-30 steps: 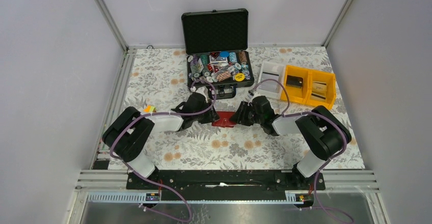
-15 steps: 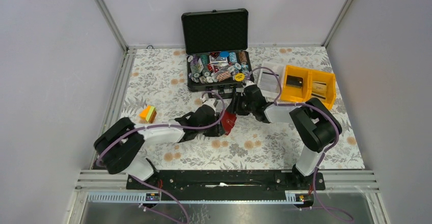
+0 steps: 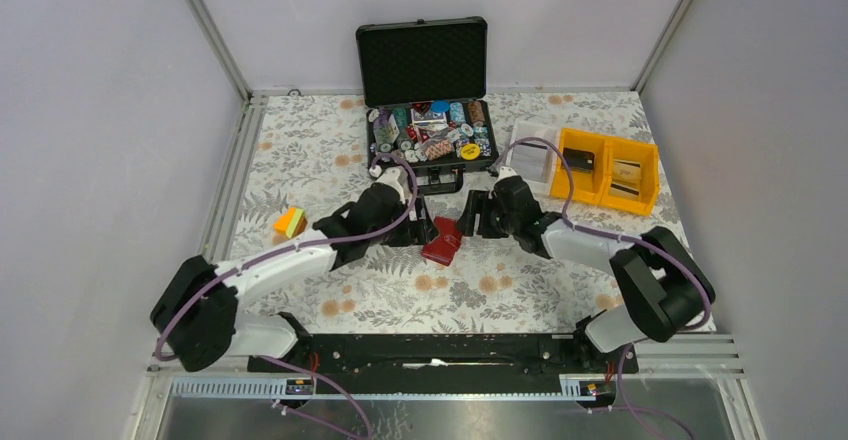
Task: Put the credit cards into the card holder
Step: Pick up the card holder from the center of the board.
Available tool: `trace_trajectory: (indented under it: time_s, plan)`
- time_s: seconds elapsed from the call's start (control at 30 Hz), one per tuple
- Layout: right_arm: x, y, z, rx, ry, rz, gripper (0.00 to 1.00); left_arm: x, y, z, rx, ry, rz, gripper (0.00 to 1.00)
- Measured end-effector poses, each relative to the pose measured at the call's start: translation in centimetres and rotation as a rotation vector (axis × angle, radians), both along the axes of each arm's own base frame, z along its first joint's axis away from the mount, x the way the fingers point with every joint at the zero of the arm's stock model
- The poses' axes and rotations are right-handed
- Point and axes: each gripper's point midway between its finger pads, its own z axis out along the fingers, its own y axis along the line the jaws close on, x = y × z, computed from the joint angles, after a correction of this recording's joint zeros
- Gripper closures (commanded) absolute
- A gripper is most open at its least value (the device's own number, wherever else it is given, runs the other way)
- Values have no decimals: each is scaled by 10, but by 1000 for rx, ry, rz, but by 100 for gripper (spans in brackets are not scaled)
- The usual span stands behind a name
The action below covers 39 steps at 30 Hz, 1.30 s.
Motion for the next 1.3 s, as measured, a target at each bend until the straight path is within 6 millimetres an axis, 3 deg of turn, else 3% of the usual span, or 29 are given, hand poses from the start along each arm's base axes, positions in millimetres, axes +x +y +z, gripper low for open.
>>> trace_trajectory:
  time_s: [0.2, 0.37, 0.53, 0.63, 0.77, 0.97, 1.2, 1.3]
  plan:
    - [-25, -2, 4, 75, 39, 7, 32, 8, -3, -37, -40, 131, -9, 25]
    - [-33, 6, 6, 134, 83, 17, 34, 11, -15, -48, -98, 178, -48, 27]
    - [-36, 7, 5, 152, 98, 8, 36, 15, -14, -60, -89, 194, -43, 31]
    - [-35, 8, 5, 155, 100, 5, 38, 13, -12, -76, -61, 228, -42, 38]
    - [-37, 10, 1, 161, 117, 7, 41, 15, -15, -79, -71, 228, -52, 42]
    - [-46, 20, -8, 178, 166, 19, 45, 14, -19, -82, -101, 256, -40, 55]
    - [-58, 28, -19, 199, 215, 22, 45, 9, -24, -90, -165, 301, -21, 99]
    - [-57, 27, -19, 202, 212, 10, 43, 9, -23, -90, -175, 306, -17, 100]
